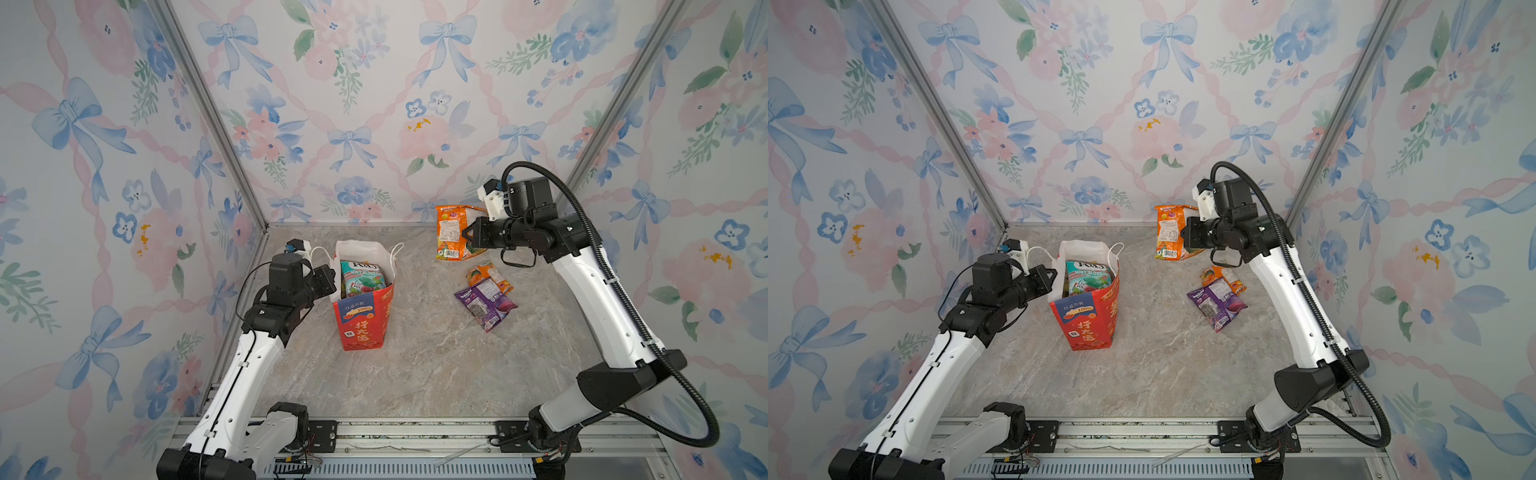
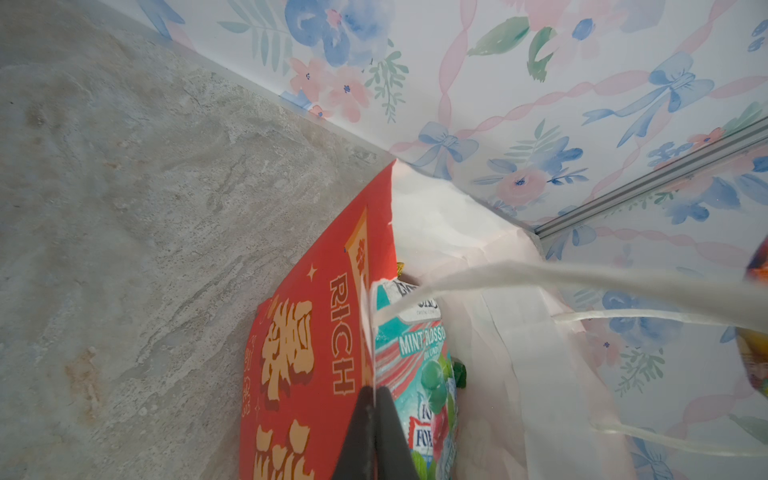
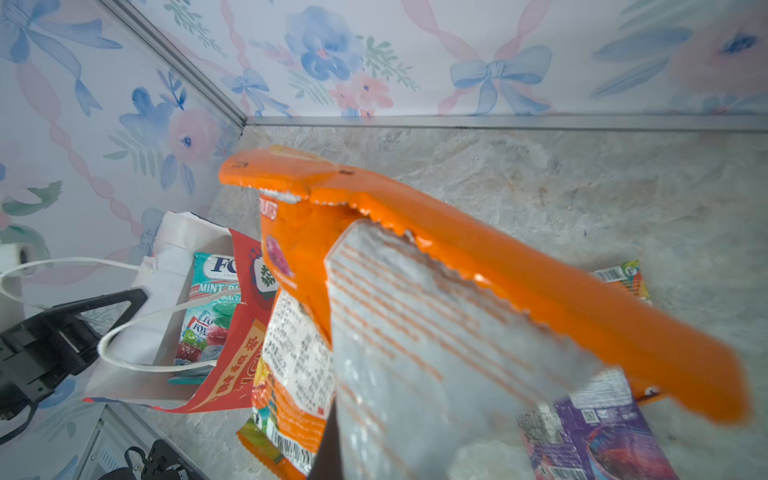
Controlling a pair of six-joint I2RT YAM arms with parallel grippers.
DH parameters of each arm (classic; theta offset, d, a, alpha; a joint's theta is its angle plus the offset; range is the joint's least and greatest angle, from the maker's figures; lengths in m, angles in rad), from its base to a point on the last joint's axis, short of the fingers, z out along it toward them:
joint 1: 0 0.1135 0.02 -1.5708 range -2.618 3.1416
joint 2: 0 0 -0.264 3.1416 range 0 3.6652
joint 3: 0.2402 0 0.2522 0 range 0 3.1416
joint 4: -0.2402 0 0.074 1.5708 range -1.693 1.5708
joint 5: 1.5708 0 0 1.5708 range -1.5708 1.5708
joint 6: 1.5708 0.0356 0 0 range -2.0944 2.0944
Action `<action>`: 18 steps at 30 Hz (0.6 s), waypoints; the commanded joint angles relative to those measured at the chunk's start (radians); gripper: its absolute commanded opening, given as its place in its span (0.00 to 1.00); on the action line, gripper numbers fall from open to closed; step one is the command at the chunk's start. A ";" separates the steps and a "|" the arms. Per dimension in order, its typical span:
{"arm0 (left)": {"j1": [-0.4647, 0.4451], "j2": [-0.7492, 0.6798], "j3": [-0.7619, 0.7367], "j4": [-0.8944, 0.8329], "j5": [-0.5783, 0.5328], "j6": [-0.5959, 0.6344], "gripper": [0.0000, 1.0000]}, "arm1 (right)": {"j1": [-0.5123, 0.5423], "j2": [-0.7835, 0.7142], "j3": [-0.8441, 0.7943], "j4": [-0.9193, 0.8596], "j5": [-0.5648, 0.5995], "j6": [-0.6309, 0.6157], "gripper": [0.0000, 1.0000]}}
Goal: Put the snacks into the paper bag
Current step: 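Lift the orange fruit candy bag off the table with the right gripper, then carry the orange fruit candy bag over the paper bag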
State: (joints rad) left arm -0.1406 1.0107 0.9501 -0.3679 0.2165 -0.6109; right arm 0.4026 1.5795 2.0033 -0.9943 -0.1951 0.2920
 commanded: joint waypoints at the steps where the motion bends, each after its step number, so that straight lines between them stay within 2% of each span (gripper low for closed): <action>1: 0.005 -0.007 0.007 -0.016 0.004 0.000 0.00 | 0.042 -0.025 0.096 -0.039 0.067 -0.045 0.00; 9: 0.004 -0.010 0.007 -0.015 0.004 0.000 0.00 | 0.180 -0.101 0.137 0.080 0.171 -0.124 0.00; 18: 0.001 -0.011 0.004 -0.014 0.003 -0.006 0.00 | 0.388 -0.162 -0.006 0.327 0.191 -0.288 0.00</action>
State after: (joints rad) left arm -0.1406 1.0107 0.9501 -0.3679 0.2176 -0.6109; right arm 0.7429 1.4158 2.0182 -0.8074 -0.0280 0.0837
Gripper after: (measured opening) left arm 0.048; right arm 0.066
